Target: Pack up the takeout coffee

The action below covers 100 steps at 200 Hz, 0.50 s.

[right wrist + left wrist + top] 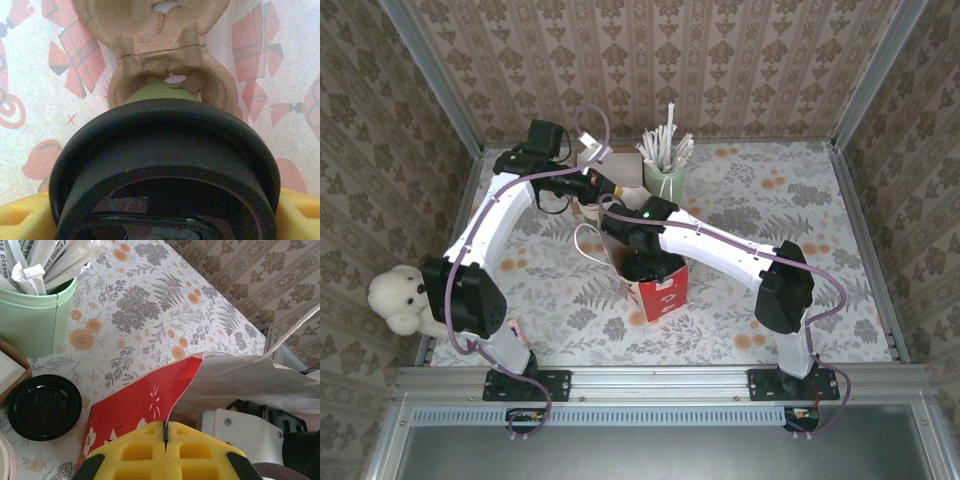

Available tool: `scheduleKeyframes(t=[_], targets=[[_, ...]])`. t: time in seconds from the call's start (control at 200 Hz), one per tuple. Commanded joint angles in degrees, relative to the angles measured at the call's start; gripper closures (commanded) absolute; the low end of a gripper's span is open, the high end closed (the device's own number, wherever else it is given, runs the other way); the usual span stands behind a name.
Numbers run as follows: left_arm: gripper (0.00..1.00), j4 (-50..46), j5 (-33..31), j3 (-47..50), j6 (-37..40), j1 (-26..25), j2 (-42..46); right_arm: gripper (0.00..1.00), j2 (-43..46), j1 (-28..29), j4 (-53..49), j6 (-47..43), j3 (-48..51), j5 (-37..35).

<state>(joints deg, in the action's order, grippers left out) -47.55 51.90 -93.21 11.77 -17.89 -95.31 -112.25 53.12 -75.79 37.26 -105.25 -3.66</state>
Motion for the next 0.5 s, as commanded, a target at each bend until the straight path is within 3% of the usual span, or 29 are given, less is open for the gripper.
scheduleKeyframes(t=[0.0, 0.495], targets=[[1.0, -1.1, 1.9, -2.1, 0.9, 0.3, -0.8, 0.32, 0.5, -0.4, 0.4, -0.7, 0.9, -2.8], [1.0, -1.6, 1.9, -2.7, 1.3, 0.1, -1.0, 0.32, -1.2, -0.8, -1.1, -0.5, 1.9, -4.0]])
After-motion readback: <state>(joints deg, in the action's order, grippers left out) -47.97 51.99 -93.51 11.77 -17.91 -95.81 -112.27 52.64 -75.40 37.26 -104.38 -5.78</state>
